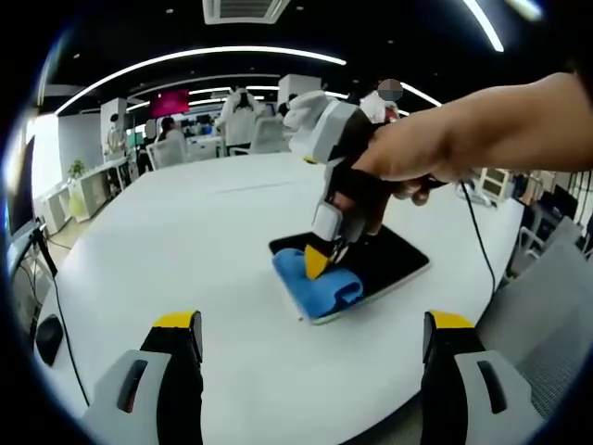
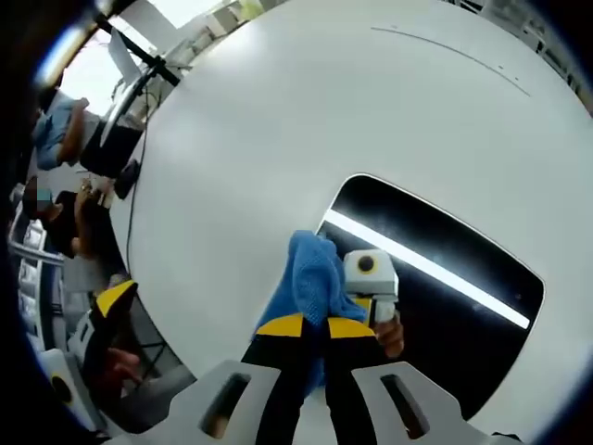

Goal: Wipe the mirror surface with the cleaning cloth until all visible marks leave the cleaned area.

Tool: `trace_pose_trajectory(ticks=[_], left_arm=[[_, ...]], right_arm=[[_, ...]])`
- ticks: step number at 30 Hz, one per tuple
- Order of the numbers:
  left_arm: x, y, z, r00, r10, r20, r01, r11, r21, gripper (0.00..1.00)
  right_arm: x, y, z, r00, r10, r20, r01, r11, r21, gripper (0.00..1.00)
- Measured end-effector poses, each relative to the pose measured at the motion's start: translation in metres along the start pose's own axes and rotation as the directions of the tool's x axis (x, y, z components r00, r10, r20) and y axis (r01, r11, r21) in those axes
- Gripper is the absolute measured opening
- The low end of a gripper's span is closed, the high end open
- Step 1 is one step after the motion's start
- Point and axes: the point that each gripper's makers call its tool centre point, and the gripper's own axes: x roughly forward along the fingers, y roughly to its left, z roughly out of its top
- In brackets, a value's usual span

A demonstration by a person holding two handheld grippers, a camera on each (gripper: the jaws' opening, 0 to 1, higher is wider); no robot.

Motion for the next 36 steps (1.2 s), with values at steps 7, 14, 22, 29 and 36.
trace_pose_trajectory(ticks=[7, 14, 22, 29, 36], left_arm=[[0.000, 0.000, -0.001, 1.000, 0.001, -0.002, -0.001, 1.000, -0.005, 1.00], [0.001, 0.001, -0.003, 1.000, 0.002, -0.006, -0.002, 1.000, -0.010, 1.00], [0.002, 0.003, -0.004, 1.000, 0.008, -0.009, -0.008, 1.000, -0.014, 1.00], [0.002, 0.004, -0.006, 1.000, 0.007, -0.014, -0.007, 1.000, -0.017, 1.00], [0.003, 0.003, -0.006, 1.000, 0.005, -0.017, -0.006, 1.000, -0.018, 1.00]], right_arm=[[0.000, -0.006, 0.011, 1.000, -0.013, 0.008, 0.013, 1.000, -0.007, 0.02], [-0.001, -0.014, 0.026, 0.999, -0.031, 0.037, 0.032, 0.999, -0.023, 0.02], [0.000, -0.023, 0.043, 0.997, -0.056, 0.049, 0.058, 0.997, -0.042, 0.02], [-0.001, -0.030, 0.054, 0.996, -0.078, 0.051, 0.081, 0.995, -0.060, 0.02], [0.002, -0.036, 0.066, 0.995, -0.084, 0.058, 0.087, 0.994, -0.060, 0.02]])
